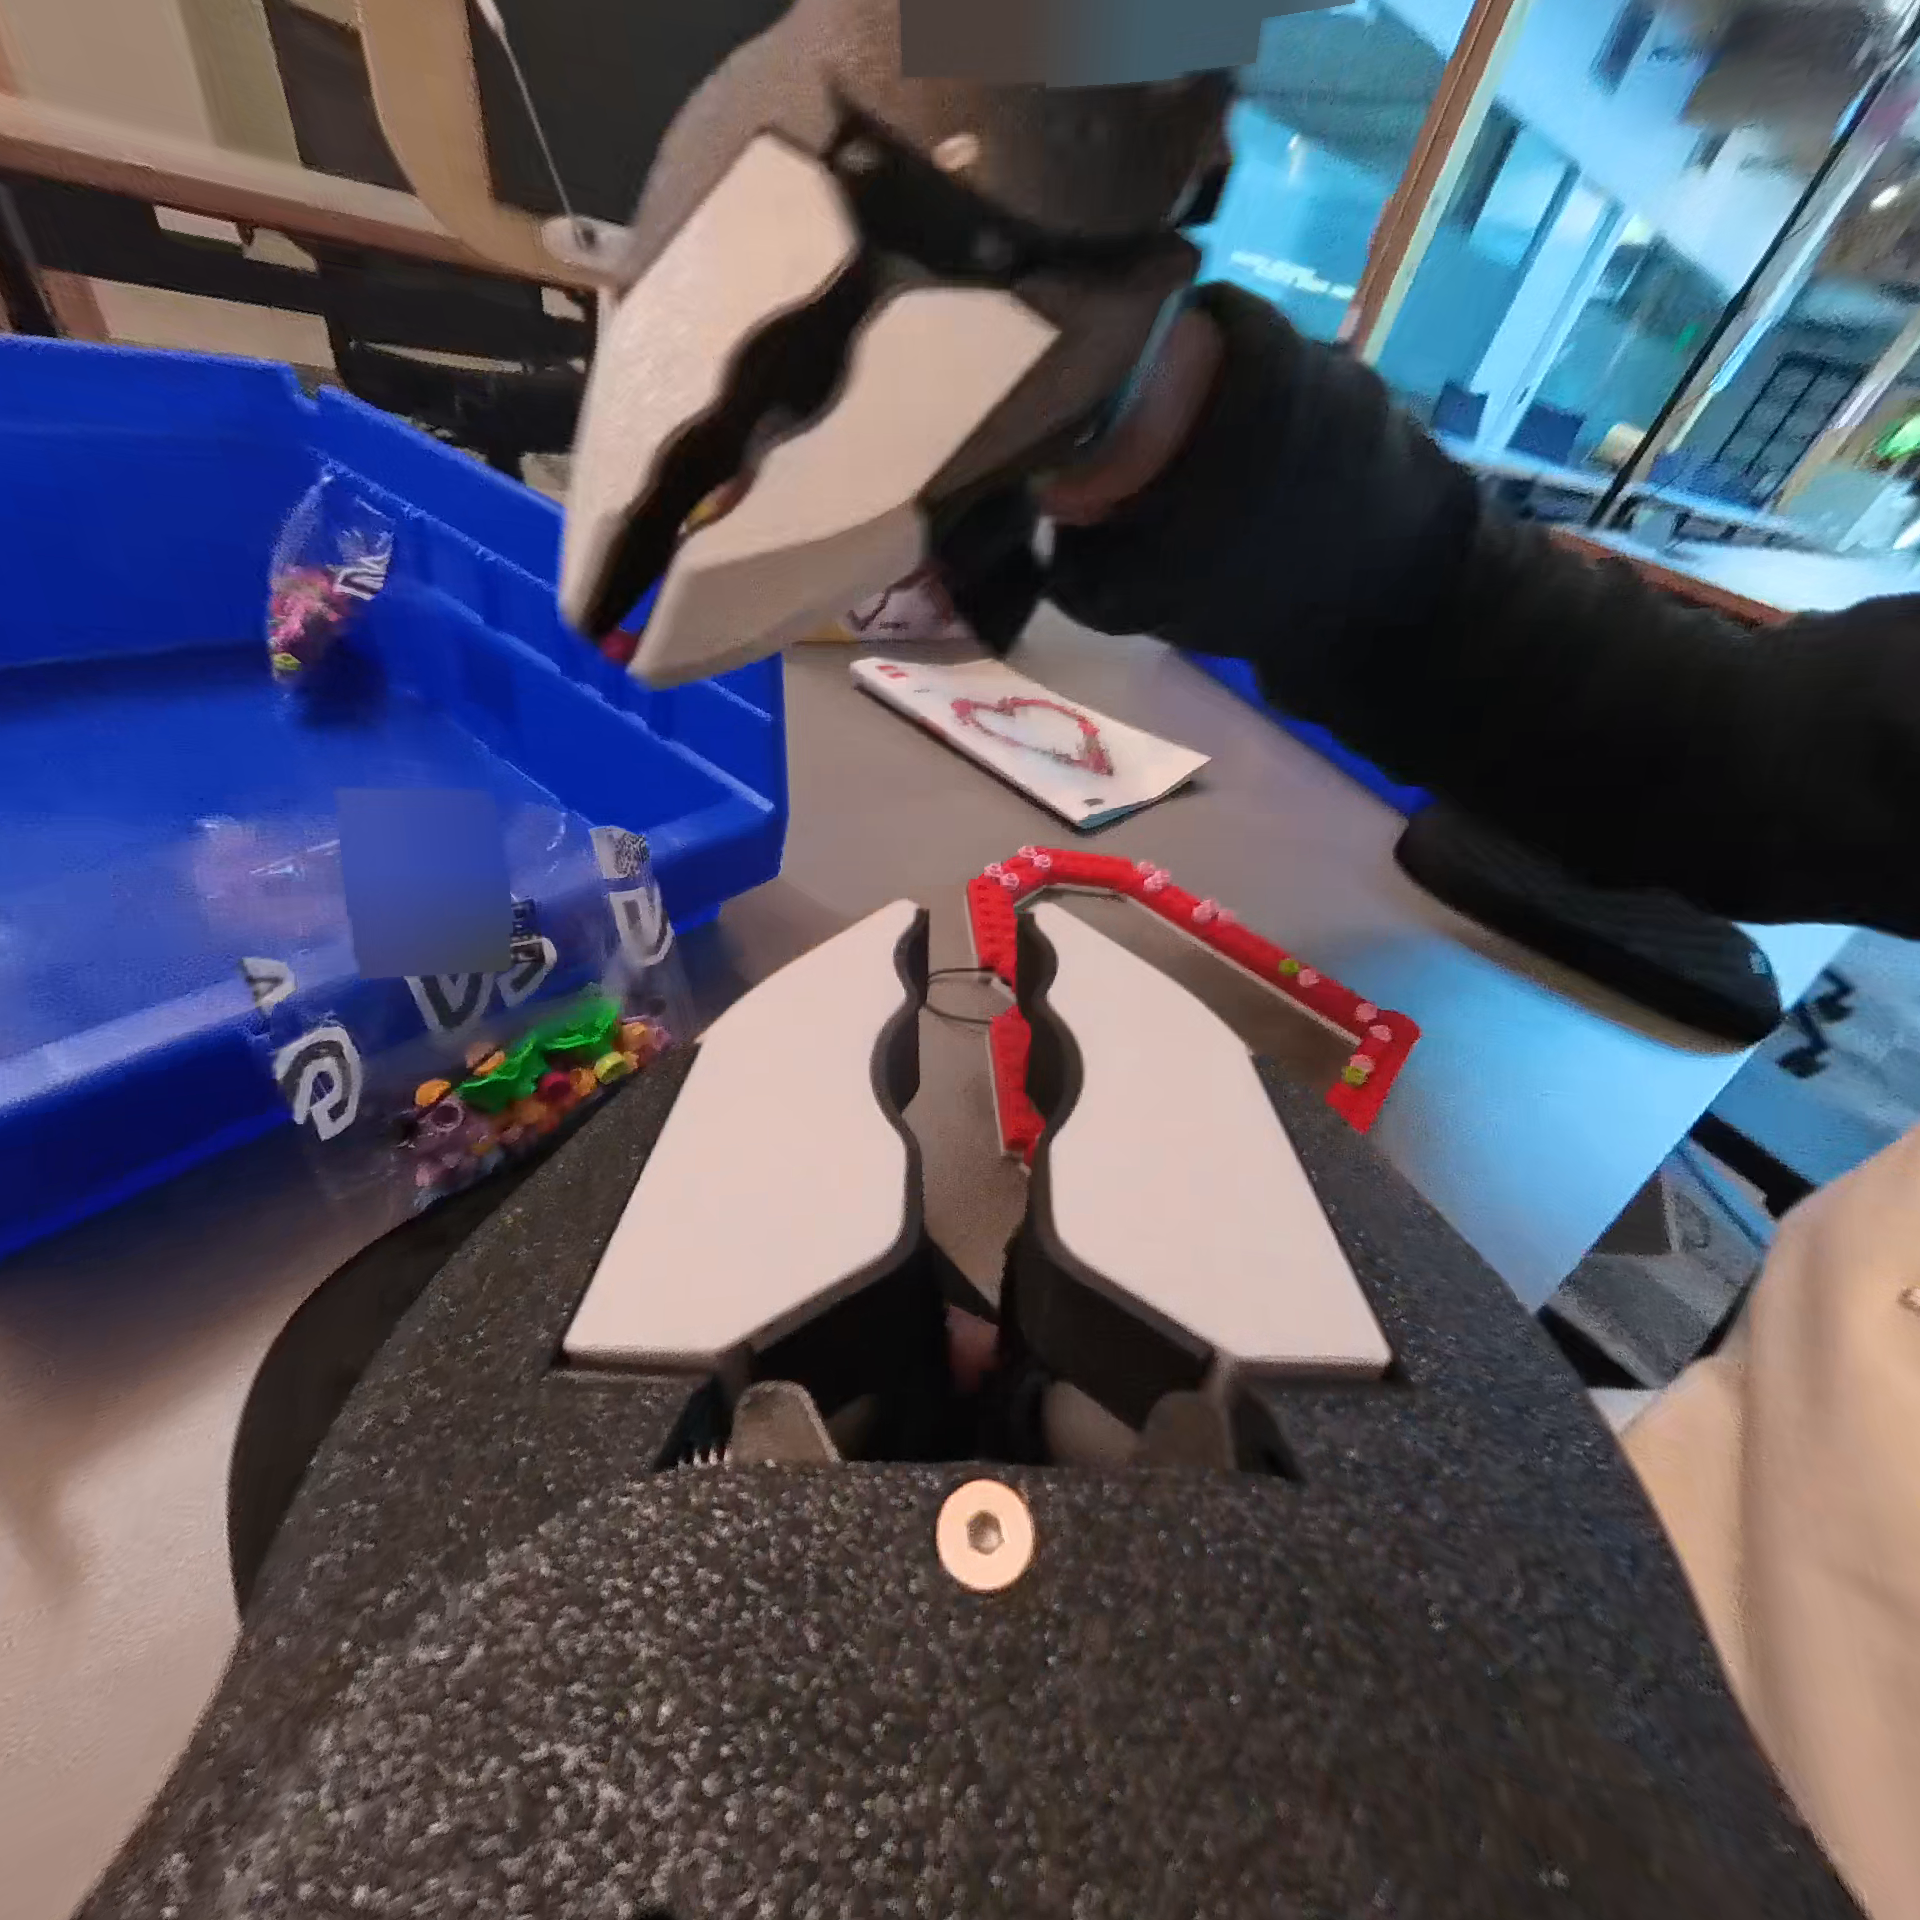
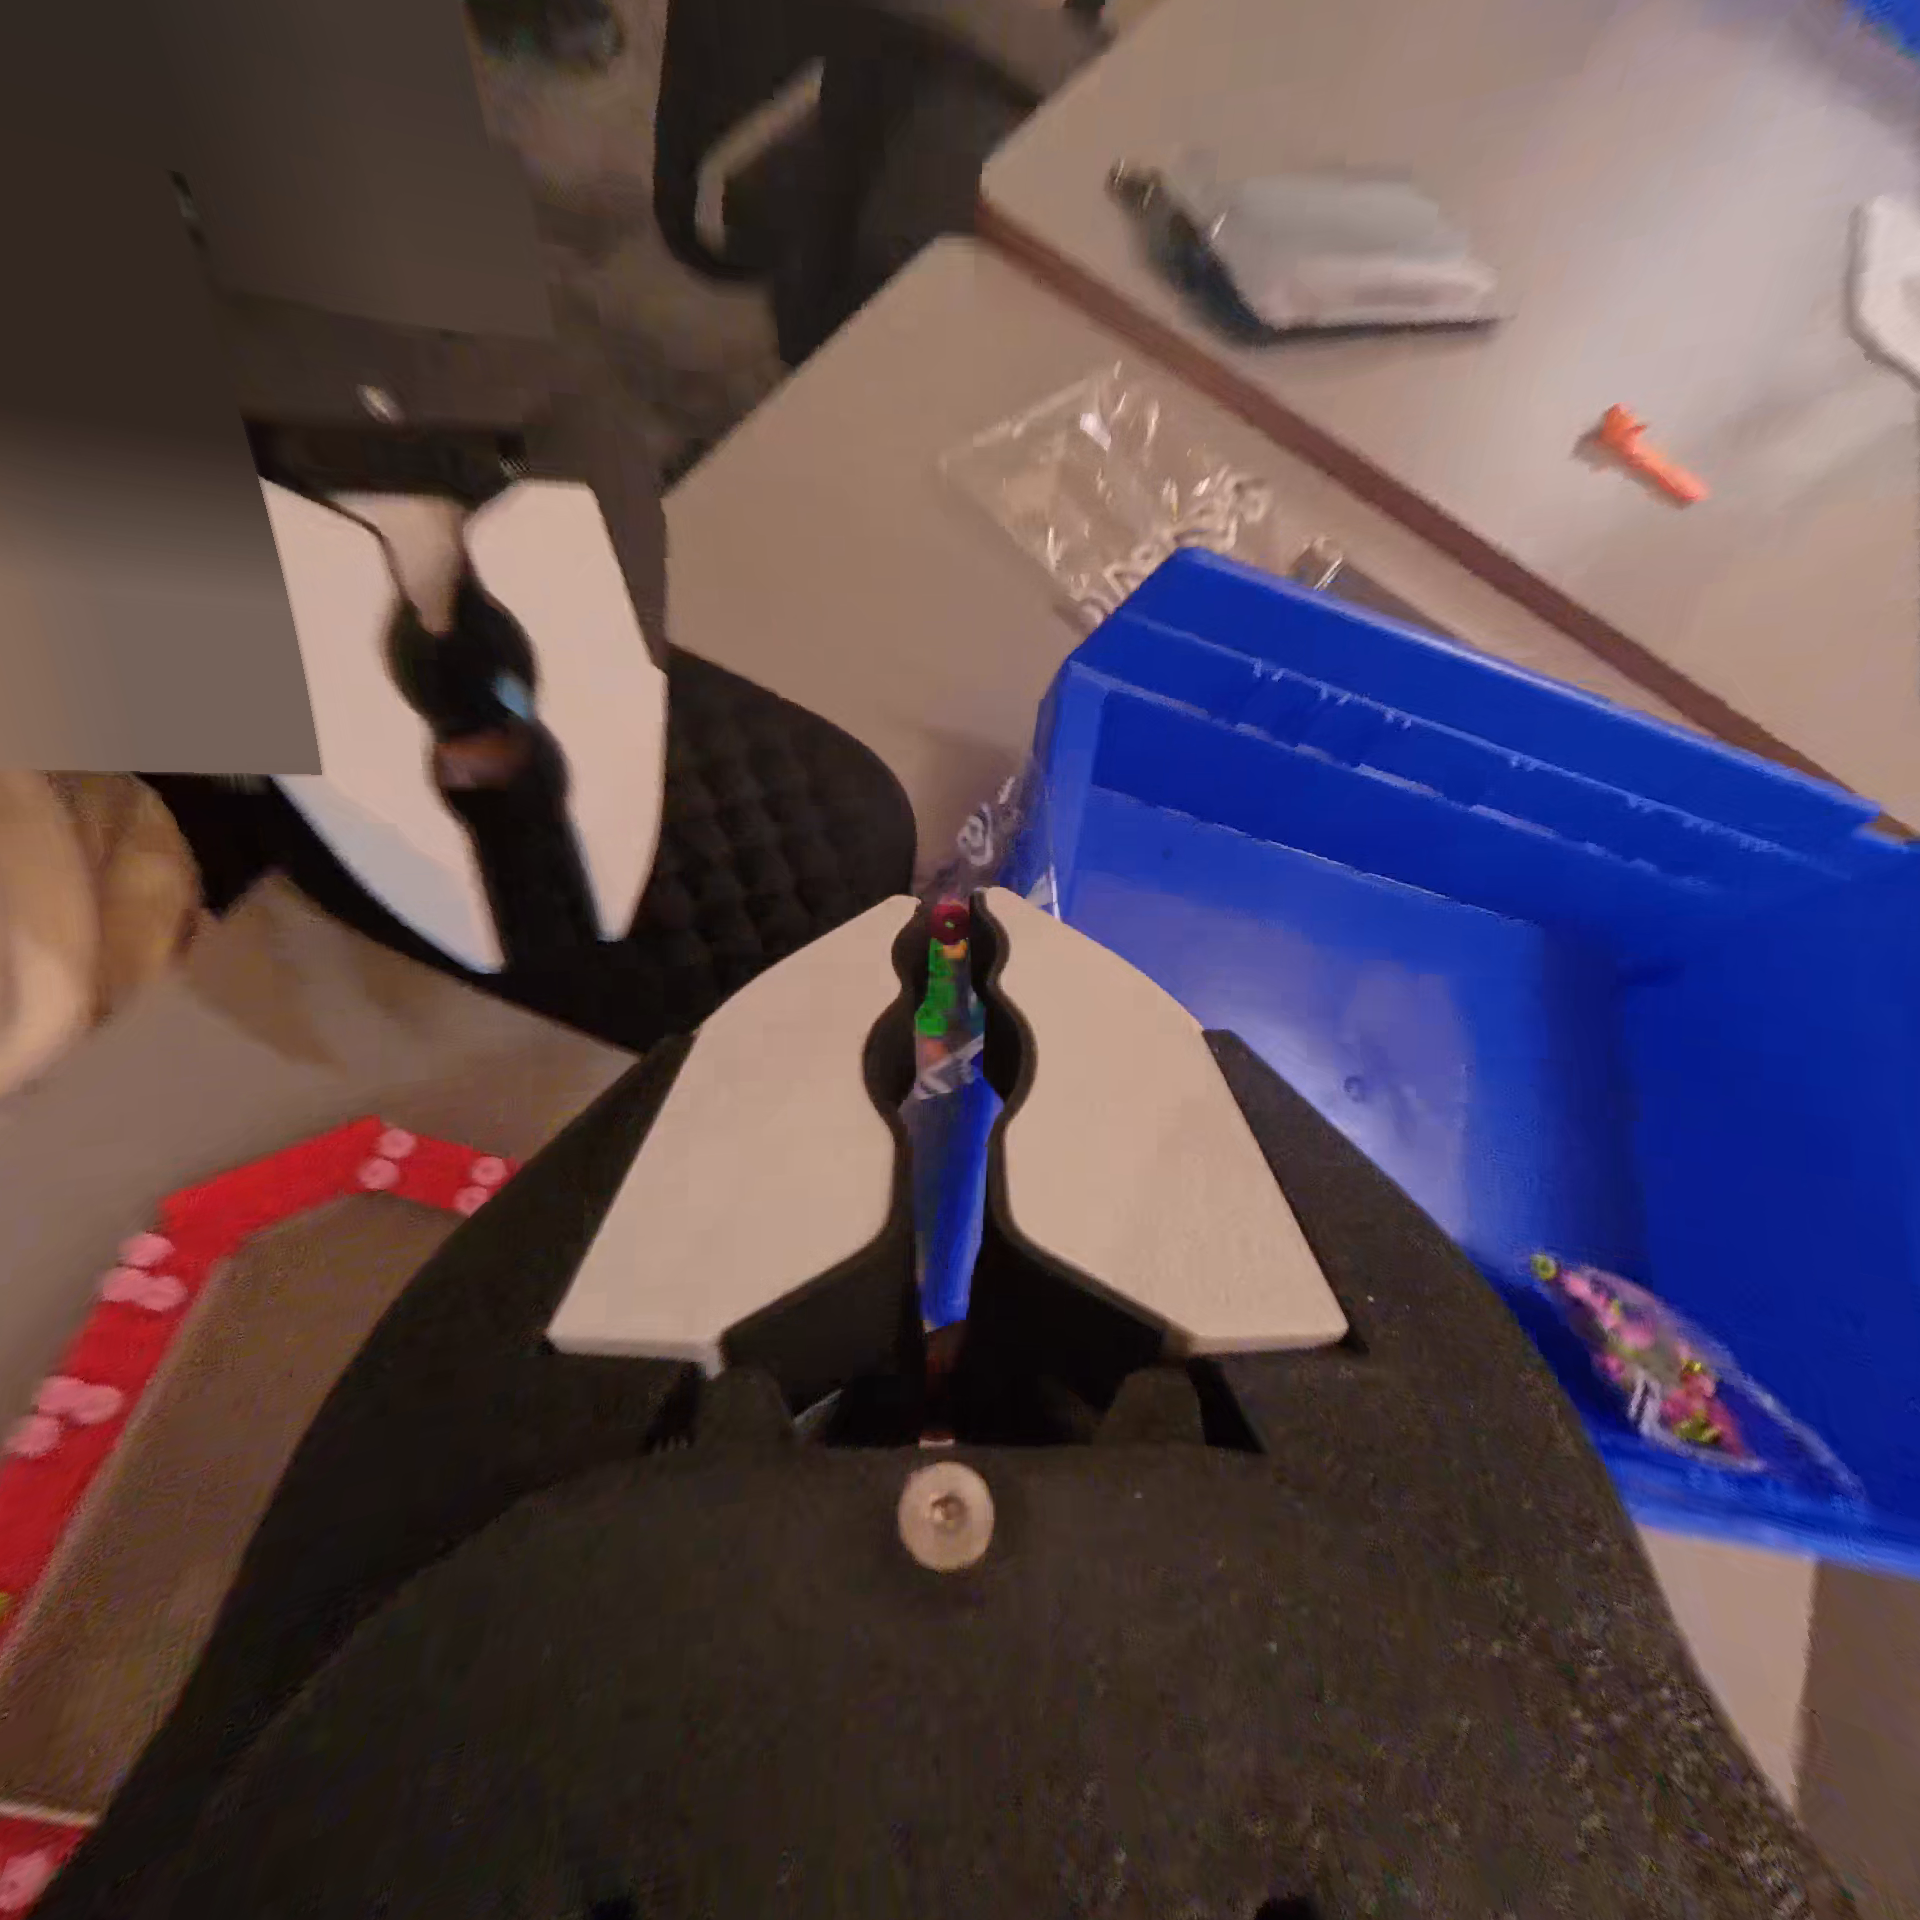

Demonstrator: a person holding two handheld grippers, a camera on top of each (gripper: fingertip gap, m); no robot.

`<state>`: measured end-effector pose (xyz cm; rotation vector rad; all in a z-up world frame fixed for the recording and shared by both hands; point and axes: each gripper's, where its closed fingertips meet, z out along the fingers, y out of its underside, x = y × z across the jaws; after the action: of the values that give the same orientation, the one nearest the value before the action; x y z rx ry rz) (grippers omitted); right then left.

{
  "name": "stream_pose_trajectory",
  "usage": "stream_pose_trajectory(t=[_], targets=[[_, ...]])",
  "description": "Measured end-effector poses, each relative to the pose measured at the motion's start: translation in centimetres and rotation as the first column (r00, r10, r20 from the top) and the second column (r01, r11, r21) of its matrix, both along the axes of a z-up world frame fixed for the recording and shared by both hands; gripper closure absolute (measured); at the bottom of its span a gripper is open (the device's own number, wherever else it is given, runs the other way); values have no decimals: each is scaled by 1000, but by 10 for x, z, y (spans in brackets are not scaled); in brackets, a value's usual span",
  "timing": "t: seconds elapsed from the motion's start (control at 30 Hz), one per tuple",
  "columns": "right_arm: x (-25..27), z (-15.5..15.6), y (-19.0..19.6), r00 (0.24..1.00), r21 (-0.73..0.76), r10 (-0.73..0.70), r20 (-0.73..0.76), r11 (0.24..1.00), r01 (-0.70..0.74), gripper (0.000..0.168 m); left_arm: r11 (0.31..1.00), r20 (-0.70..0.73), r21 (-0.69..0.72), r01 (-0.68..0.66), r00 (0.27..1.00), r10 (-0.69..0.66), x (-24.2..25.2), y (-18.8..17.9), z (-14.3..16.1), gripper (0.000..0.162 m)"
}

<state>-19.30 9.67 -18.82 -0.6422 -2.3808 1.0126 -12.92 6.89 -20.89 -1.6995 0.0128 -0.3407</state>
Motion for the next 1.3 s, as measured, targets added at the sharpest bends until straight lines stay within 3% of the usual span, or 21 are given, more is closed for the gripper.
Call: stream_pose_trajectory(t=[0.03,0.17,0.3,0.53,0.6,0.7,0.83,0.9,1.1,1.3], targets=[[-8,-8,-1,999,44,17,37,999,-18,161,1000,23,0,12,1000,-12,0,-1,-1,146],[-22,-29,-4,989,121,41,142,991,-58,161,999,83,21,26,996,-28,-2,-4,1,146],[-27,-35,-3,989,141,33,143,989,-53,154,998,90,39,40,995,-43,-1,-7,2,145],[-18,-25,-12,973,2,114,198,993,-117,145,999,120,35,37,992,-41,-3,-7,2,144],[-14,-23,-14,963,-49,130,234,991,-122,140,995,119,51,-91,989,85,-24,-6,8,147],[-11,-30,-10,960,-16,121,252,992,-121,134,953,-68,30,-302,950,303,-71,-12,19,154],[-10,-32,-13,960,-14,126,250,992,-127,126,960,-293,-46,-275,923,250,-96,6,29,158],[-12,-32,-13,963,-12,118,242,993,-118,124,964,-337,-127,-232,924,178,-95,20,19,159],[-12,-31,-10,964,-27,101,245,995,-97,122,934,-450,-236,-267,882,138,-98,39,-9,160],[-7,-22,-2,975,-57,77,207,996,-67,124,945,-442,-125,-303,869,221,-103,22,20,158]])
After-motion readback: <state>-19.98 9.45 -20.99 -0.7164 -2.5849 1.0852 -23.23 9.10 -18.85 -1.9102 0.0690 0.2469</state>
